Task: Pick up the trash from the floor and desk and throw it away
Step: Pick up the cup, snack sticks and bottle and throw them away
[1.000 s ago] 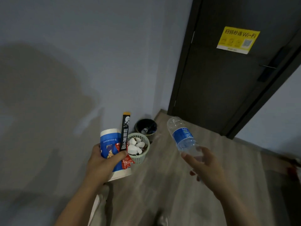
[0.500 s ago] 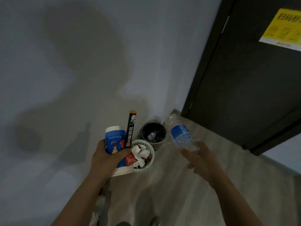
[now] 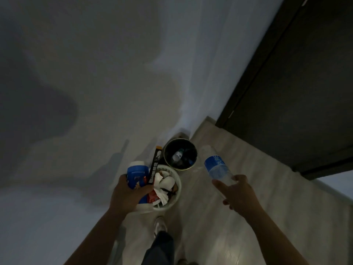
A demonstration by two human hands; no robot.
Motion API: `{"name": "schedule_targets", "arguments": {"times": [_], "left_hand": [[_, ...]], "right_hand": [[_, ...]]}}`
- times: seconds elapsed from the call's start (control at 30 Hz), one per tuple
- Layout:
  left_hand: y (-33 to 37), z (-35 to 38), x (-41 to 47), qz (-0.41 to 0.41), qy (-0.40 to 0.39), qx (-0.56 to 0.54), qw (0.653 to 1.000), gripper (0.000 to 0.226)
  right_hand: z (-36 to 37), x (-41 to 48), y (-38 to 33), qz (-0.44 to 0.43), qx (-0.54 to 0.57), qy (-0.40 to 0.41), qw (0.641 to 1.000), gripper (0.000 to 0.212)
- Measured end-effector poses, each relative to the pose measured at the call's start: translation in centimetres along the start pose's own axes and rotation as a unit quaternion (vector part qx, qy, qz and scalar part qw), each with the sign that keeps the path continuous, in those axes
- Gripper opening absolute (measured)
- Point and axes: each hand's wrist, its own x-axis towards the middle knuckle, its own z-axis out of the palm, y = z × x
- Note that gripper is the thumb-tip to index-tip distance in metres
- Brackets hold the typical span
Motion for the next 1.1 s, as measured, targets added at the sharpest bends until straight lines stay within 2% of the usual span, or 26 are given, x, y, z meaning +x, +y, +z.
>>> {"name": "schedule_targets", "arguments": {"times": [0.1, 0.23, 0.47, 0.67, 0.87, 1.0, 1.1], "left_hand": [[-0.3, 1.4, 4.6, -0.018, -0.03, 0.051, 0.998, 0.08], [-1.5, 4.3, 9.9, -0.069, -0.04, 0.102, 0.992, 0.075], [-6.8, 11.0, 18.9, -0.137, -0.052, 0.166, 0.975, 0.076], [-12.3, 16.3, 25.5, -0.192, -0.07, 0.175, 0.963, 0.081], [-17.7, 20.2, 31.0, -0.204, -0.059, 0.202, 0.956, 0.091], [-19.7, 21.6, 33.2, -0.186, -0.041, 0.25, 0.949, 0.111], [-19.9, 22.2, 33.6, -0.156, -0.026, 0.31, 0.937, 0.106]], "right_hand": [[1.4, 4.2, -0.5, 0.021, -0.011, 0.017, 1.0, 0.076], [3.4, 9.7, 0.0, 0.05, -0.035, -0.021, 0.998, 0.073], [8.7, 21.4, 2.7, 0.07, -0.053, -0.054, 0.995, 0.056], [13.8, 30.8, 6.0, 0.086, -0.045, -0.073, 0.993, 0.052], [17.9, 37.1, 9.5, 0.087, -0.047, -0.095, 0.991, 0.055], [19.7, 39.3, 11.3, 0.092, -0.06, -0.101, 0.989, 0.054], [20.6, 40.3, 11.5, 0.11, -0.066, -0.102, 0.986, 0.055]]}}
